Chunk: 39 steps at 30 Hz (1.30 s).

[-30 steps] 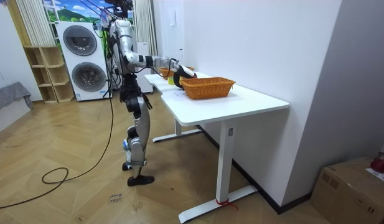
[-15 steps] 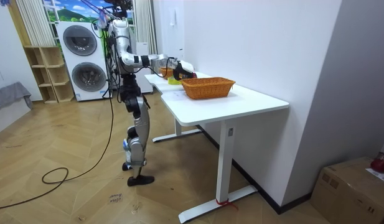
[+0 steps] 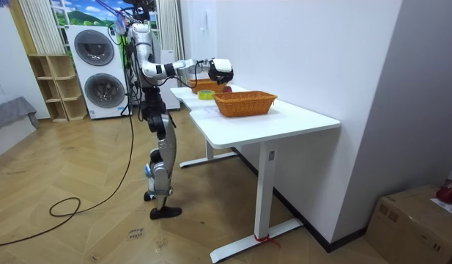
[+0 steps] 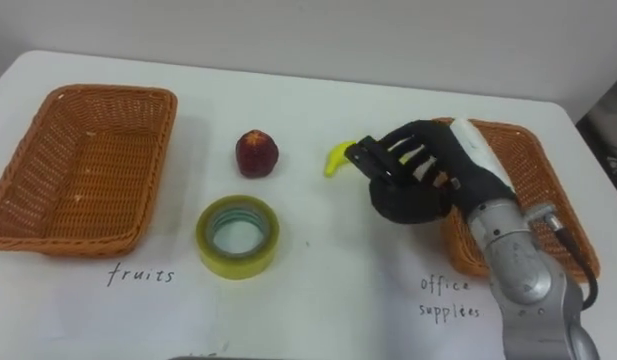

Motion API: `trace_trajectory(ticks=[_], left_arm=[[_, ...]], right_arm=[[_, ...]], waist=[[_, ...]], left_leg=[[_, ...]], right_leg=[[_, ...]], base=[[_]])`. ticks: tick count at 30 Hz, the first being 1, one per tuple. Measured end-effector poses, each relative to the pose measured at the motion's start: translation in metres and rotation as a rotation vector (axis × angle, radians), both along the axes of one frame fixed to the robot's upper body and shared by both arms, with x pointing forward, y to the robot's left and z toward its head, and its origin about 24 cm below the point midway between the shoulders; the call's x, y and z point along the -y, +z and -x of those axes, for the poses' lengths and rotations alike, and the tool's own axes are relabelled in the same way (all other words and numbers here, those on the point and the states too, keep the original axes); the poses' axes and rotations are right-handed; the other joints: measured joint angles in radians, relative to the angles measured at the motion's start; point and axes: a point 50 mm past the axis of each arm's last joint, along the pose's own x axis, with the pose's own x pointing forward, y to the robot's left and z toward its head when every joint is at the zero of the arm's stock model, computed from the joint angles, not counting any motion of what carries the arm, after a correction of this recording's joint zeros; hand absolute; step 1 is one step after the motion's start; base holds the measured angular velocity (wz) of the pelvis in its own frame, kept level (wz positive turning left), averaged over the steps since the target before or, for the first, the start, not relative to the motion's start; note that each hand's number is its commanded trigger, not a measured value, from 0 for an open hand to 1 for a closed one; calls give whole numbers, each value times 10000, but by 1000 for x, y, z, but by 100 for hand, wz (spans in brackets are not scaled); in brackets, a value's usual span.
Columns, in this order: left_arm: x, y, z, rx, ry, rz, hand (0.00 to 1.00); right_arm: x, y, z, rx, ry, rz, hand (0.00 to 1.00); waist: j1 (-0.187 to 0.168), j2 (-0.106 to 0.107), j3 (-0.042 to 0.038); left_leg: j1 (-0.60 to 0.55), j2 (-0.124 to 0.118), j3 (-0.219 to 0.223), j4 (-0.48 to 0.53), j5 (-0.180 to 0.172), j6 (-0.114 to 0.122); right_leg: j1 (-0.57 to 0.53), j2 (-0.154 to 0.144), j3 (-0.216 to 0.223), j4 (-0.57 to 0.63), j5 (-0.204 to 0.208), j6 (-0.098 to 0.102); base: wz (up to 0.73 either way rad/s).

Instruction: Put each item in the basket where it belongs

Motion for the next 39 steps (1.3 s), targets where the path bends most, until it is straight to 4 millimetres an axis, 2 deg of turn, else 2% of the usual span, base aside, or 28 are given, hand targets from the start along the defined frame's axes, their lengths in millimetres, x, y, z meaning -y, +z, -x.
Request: trace_trajectory(ticks=[6, 12, 21, 30, 39], left_arm=[[1, -2, 5, -279, -130, 171, 0], [1, -6, 21, -881, 82, 205, 0], [2, -6, 24, -944, 126, 243, 0], [0, -6, 24, -1012, 277, 199, 0], [-5, -3, 21, -796, 528, -13, 0]], right_arm=[[7, 12, 1, 845, -362, -400, 100], [9, 16, 2, 1519, -741, -1155, 100], [15, 16, 3, 2218, -1557, -2448, 100], [19, 11, 8, 2186, -2003, -2519, 100], [41, -9, 18, 1651, -3271, -2251, 100]], waist=[[-95, -10, -5], [-249, -32, 11], [-313, -55, 17], [-542, -56, 5], [-596, -76, -42]], left_leg=[[14, 2, 24, 2, 0, 0], [27, 1, 25, 12, 0, 0], [10, 10, -19, -20, -2, -2], [11, 22, -11, -14, -1, -2], [11, 17, 14, -13, -2, -1]], right_leg=[[6, 5, 18, 4, 0, 0], [17, -1, 2, 19, 0, 0], [11, 5, -86, -4, 0, 0], [7, -83, -124, -24, -3, 4], [5, -35, -124, -4, -2, 4]], base=[[0], [0], [0], [0], [0]])
